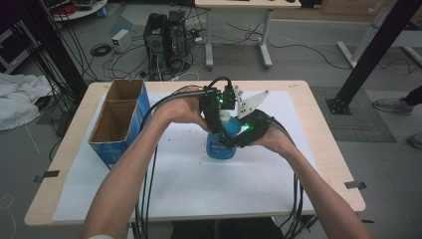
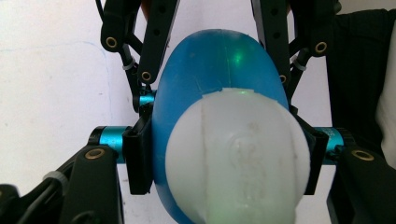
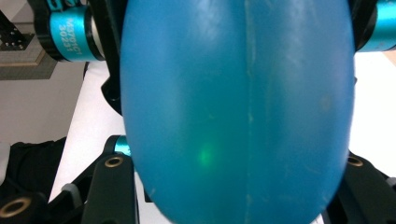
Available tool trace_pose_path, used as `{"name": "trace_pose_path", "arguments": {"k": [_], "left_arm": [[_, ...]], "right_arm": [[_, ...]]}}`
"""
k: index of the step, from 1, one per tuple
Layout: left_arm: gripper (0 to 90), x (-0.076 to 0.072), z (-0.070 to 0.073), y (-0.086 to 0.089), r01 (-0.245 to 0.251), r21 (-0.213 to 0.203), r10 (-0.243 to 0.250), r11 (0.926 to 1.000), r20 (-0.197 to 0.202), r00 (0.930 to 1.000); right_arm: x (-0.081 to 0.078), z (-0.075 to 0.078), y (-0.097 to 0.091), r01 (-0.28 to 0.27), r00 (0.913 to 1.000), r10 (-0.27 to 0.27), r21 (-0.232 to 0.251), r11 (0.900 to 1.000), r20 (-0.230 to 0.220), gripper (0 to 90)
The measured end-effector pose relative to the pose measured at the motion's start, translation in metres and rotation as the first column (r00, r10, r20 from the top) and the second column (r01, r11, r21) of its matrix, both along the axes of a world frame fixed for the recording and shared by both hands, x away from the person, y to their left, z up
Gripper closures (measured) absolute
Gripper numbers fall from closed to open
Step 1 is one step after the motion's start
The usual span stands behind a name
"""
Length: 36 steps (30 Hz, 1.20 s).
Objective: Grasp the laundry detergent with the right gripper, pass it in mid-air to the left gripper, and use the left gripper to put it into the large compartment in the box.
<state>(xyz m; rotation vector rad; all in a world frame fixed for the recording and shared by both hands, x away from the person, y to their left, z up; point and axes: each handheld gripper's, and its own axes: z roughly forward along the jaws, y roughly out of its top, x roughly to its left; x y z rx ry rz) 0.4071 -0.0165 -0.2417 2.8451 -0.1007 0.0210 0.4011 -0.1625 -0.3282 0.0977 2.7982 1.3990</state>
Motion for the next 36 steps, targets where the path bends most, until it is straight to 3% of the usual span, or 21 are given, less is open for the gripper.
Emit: {"name": "trace_pose_path", "arguments": {"k": [5,6,8,34,35,36], "left_arm": [[38.3,-0.0007,0.0005,0.0003,-0.005,-0.005,0.005,1.0,-0.004,1.0],[38.2,-0.0005,0.0001,0.0004,0.0,-0.009,0.0,1.0,0.006,1.0],[38.3,-0.0004,0.0005,0.0007,0.003,-0.007,-0.003,1.0,-0.002,1.0],[38.2,-0.0024,0.0012,0.0037,0.005,-0.019,-0.006,0.9998,-0.01,0.9999],[38.2,-0.0019,0.0014,0.0042,0.013,-0.01,-0.013,0.9999,-0.005,0.9999],[38.2,-0.0037,0.0003,0.0049,-0.01,-0.025,0.01,0.9996,-0.016,0.9998]], "right_arm": [[-0.0002,0.0002,-0.0003,0.001,1.0,-0.001,0.003,1.0,-0.005,42.6],[0.0,-0.001,0.0005,0.017,0.9998,-0.017,0.006,0.9998,0.007,42.5],[0.0019,-0.0014,0.0003,-0.003,0.9997,0.003,0.01,0.9999,0.023,42.4],[-0.0005,-0.003,-0.0001,0.01,0.9998,-0.01,-0.024,0.9997,0.018,32.7],[-0.001,-0.0031,-0.0007,0.015,0.9998,-0.015,-0.027,0.9995,0.014,32.6],[-0.006,-0.001,0.0004,0.023,0.998,-0.024,-0.016,0.9996,-0.059,32.5]]}}
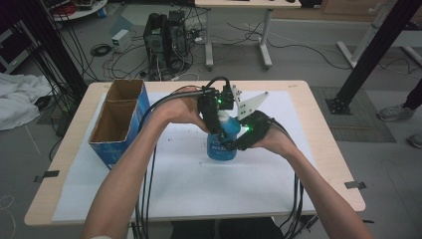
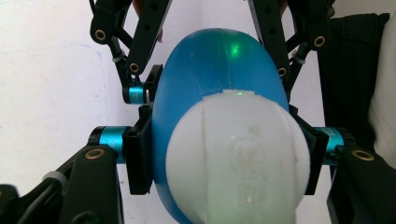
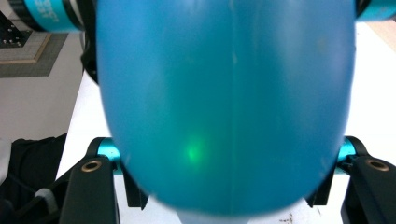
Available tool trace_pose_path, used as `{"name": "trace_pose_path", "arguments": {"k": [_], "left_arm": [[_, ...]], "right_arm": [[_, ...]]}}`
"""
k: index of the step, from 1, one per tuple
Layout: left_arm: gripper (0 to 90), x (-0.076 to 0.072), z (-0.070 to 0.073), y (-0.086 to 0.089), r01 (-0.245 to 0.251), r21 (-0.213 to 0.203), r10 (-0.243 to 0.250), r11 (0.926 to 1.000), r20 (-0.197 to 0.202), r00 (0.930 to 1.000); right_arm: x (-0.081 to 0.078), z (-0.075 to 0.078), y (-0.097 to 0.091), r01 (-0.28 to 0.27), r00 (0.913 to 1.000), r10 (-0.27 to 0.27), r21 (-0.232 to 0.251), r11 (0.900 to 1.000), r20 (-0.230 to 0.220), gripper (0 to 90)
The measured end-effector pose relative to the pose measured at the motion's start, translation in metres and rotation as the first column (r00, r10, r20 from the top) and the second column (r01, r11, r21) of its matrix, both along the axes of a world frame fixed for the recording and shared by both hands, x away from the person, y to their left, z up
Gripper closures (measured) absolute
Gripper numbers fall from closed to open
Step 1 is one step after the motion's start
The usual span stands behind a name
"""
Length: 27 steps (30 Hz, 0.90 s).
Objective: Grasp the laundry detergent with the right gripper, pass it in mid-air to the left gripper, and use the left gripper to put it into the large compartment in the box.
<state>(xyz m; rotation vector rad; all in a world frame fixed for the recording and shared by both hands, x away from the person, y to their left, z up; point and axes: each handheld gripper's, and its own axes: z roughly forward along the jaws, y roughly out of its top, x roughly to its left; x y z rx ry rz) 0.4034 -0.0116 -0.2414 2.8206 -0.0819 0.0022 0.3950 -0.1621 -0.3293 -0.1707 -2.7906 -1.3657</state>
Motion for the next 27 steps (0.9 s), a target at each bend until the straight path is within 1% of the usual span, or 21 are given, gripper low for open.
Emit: {"name": "trace_pose_path", "arguments": {"k": [1,2,7,8,9,10,11,13,14,15,16,17,19,21,22,25,26,27], "left_arm": [[38.2,0.0002,0.0006,0.0003,0.001,0.002,-0.001,1.0,0.003,1.0],[38.2,0.0002,0.0007,0.0006,0.002,0.006,-0.002,1.0,0.005,1.0],[38.2,-0.0003,0.0004,0.0024,-0.005,0.009,0.005,0.9999,0.001,1.0],[38.2,0.0,0.001,0.0026,-0.003,0.009,0.003,1.0,0.005,1.0],[38.2,0.0003,0.0013,0.0031,-0.002,0.008,0.002,1.0,0.005,1.0],[38.2,0.0003,0.0015,0.0034,-0.003,0.009,0.003,1.0,0.005,1.0],[38.1,0.0005,0.0014,0.0038,-0.006,0.002,0.006,1.0,0.004,1.0],[38.2,0.0005,0.002,0.0042,-0.006,0.008,0.006,1.0,0.005,1.0],[38.1,0.0005,0.0015,0.0045,-0.007,0.002,0.007,1.0,0.003,1.0],[38.2,0.0005,0.0015,0.0046,-0.009,0.0,0.009,1.0,0.002,1.0],[38.2,0.0007,0.0017,0.0047,-0.008,0.004,0.008,1.0,0.002,1.0],[38.2,0.0008,0.0016,0.0048,-0.007,0.005,0.007,1.0,0.002,1.0],[38.2,0.001,0.0019,0.0054,-0.01,0.004,0.01,0.9999,0.001,0.9999],[38.2,0.0013,0.0021,0.0058,-0.013,0.007,0.013,0.9999,0.003,0.9999],[38.2,0.0013,0.0023,0.0063,-0.019,0.004,0.019,0.9998,0.003,0.9998],[38.1,0.0014,0.0029,0.008,-0.025,0.005,0.025,0.9997,-0.002,0.9997],[38.1,0.0016,0.0037,0.0084,-0.026,0.007,0.026,0.9996,0.001,0.9997],[38.1,0.0016,0.004,0.009,-0.031,0.004,0.031,0.9995,-0.001,0.9995]], "right_arm": [[0.0043,-0.0008,-0.0022,-0.01,0.9984,0.011,-0.027,0.9996,0.055,32.1],[0.005,-0.0018,-0.0017,-0.015,0.9973,0.017,-0.023,0.9996,0.072,31.9],[0.004,-0.0019,-0.0017,-0.022,0.9975,0.023,-0.026,0.9994,0.066,30.6],[0.0042,-0.0021,-0.0015,-0.023,0.9976,0.024,-0.025,0.9994,0.065,29.9],[0.0047,-0.0022,-0.002,-0.025,0.9971,0.028,-0.031,0.9992,0.071,29.1],[0.0049,-0.002,-0.0021,-0.021,0.9971,0.023,-0.027,0.9994,0.073,28.8],[0.0045,-0.0024,-0.0022,-0.026,0.9975,0.028,-0.028,0.9993,0.065,28.5],[0.0041,-0.0025,-0.0018,-0.026,0.9978,0.028,-0.026,0.9993,0.06,27.1],[0.0038,-0.0024,-0.002,-0.023,0.9981,0.024,-0.029,0.9993,0.056,26.2],[0.0037,-0.0025,-0.002,-0.02,0.998,0.022,-0.029,0.9994,0.059,24.8],[0.0053,-0.0023,-0.0024,-0.026,0.9967,0.028,-0.032,0.9992,0.076,24.6],[0.0046,-0.0026,-0.0025,-0.025,0.9974,0.028,-0.038,0.9989,0.066,24.2],[0.0052,-0.0033,-0.0021,-0.027,0.9972,0.029,-0.036,0.999,0.069,23.3],[0.0047,-0.0028,-0.0027,-0.025,0.9976,0.028,-0.039,0.9989,0.063,23.1],[0.0037,-0.0026,-0.0025,-0.019,0.9985,0.02,-0.034,0.9992,0.051,23.0],[0.0032,-0.0023,-0.0032,-0.016,0.9987,0.018,-0.04,0.9991,0.048,22.8],[0.0041,-0.0025,-0.0039,-0.023,0.9983,0.025,-0.044,0.9988,0.053,22.7],[0.0032,-0.0023,-0.0043,-0.01,0.999,0.012,-0.044,0.999,0.044,22.2]]}}
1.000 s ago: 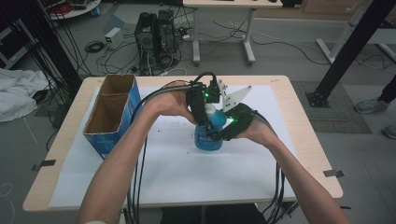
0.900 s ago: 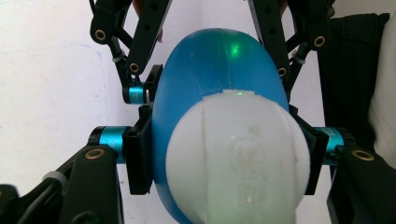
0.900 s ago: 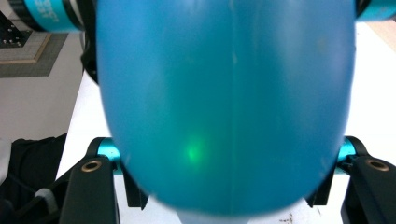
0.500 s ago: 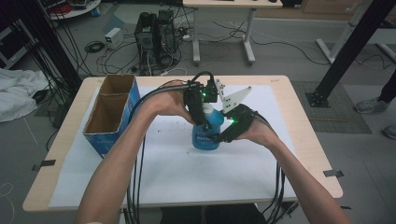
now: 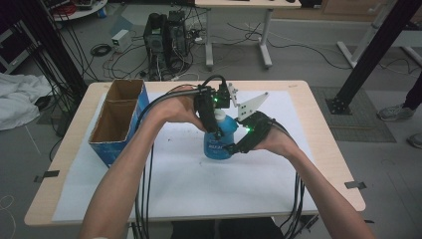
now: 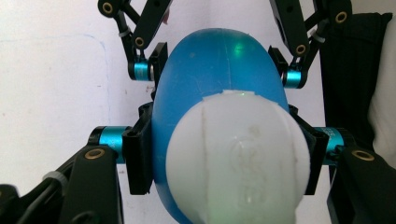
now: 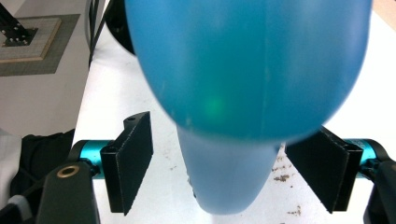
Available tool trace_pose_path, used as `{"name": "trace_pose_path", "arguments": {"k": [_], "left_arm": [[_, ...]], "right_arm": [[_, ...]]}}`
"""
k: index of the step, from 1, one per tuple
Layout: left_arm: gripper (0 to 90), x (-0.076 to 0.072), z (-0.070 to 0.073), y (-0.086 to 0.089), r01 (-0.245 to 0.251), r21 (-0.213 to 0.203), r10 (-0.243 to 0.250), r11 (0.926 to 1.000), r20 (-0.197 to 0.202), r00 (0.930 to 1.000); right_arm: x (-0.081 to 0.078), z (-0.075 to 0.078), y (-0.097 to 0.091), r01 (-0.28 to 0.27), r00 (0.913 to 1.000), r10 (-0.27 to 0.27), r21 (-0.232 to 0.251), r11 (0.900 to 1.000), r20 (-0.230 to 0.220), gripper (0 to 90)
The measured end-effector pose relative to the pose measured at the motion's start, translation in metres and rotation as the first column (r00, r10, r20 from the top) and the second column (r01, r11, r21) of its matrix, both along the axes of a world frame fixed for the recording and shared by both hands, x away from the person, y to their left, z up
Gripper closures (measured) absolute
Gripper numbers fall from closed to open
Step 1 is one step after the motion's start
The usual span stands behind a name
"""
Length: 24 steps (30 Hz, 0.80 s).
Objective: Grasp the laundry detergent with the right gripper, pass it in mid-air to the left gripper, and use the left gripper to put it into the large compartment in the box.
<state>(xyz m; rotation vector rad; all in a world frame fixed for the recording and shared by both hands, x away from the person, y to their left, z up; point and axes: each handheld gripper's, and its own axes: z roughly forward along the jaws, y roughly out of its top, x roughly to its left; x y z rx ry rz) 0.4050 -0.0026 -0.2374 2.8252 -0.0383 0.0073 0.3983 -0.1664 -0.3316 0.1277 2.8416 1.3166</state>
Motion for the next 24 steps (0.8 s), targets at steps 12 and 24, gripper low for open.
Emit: {"name": "trace_pose_path", "arguments": {"k": [12,24], "left_arm": [[38.1,0.001,0.014,0.011,-0.072,0.008,0.072,0.9973,0.016,0.9973],[38.1,0.009,0.047,0.027,-0.237,0.014,0.237,0.9713,0.026,0.9712]], "right_arm": [[-0.002,0.005,-0.01,0.076,0.997,-0.077,-0.045,0.9961,-0.01,13.6],[0.0,0.013,-0.028,0.254,0.9665,-0.256,-0.194,0.9474,0.017,13.5]]}}
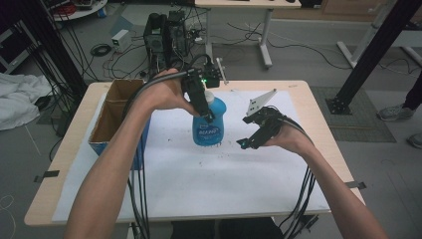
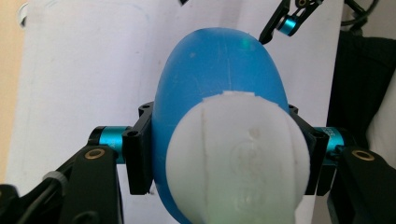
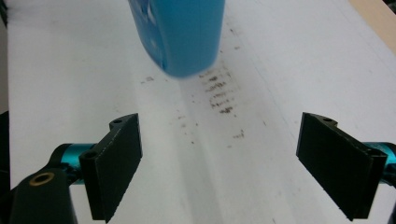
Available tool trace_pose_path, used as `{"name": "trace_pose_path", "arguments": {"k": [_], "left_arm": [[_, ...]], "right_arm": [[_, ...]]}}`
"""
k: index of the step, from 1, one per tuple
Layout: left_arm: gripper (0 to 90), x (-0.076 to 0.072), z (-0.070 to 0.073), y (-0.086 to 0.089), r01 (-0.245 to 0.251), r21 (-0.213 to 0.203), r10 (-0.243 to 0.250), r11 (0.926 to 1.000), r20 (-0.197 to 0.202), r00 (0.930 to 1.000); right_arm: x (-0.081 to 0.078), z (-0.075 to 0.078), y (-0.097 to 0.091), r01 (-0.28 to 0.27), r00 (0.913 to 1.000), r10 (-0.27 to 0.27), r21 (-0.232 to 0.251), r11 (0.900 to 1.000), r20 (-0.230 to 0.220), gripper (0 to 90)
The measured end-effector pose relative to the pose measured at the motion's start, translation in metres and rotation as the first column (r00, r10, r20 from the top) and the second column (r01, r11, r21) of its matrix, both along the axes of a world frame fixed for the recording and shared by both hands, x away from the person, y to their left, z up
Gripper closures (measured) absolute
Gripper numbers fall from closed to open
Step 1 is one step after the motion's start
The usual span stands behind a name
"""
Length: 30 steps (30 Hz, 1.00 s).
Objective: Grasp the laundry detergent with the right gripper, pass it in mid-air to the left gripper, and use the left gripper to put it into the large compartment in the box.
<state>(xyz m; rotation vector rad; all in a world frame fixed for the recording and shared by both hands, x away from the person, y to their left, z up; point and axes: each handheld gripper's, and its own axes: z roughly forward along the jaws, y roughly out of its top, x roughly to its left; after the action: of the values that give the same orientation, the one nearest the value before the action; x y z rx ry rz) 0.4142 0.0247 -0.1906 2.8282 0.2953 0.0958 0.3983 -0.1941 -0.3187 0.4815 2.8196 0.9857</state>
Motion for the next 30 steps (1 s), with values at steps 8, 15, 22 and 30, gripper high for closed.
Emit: {"name": "trace_pose_path", "arguments": {"k": [8,15,22,30], "left_arm": [[38.2,0.008,0.032,0.022,-0.21,-0.01,0.21,0.9777,0.013,0.9776],[38.2,0.011,0.059,0.05,-0.385,-0.026,0.385,0.9227,0.025,0.9225],[38.2,0.009,0.084,0.084,-0.492,-0.049,0.494,0.8692,0.037,0.8687],[38.2,0.001,0.103,0.128,-0.587,-0.073,0.591,0.8063,0.045,0.8057]], "right_arm": [[0.005,0.004,-0.016,0.073,0.9972,-0.072,-0.045,0.9963,0.02,13.6],[0.01,0.001,-0.024,0.132,0.9909,-0.129,-0.106,0.9856,0.037,13.6],[0.016,-0.003,-0.029,0.126,0.9907,-0.118,-0.141,0.9819,0.067,13.6],[0.016,-0.005,-0.032,0.137,0.9895,-0.129,-0.14,0.9807,0.066,13.6]]}}
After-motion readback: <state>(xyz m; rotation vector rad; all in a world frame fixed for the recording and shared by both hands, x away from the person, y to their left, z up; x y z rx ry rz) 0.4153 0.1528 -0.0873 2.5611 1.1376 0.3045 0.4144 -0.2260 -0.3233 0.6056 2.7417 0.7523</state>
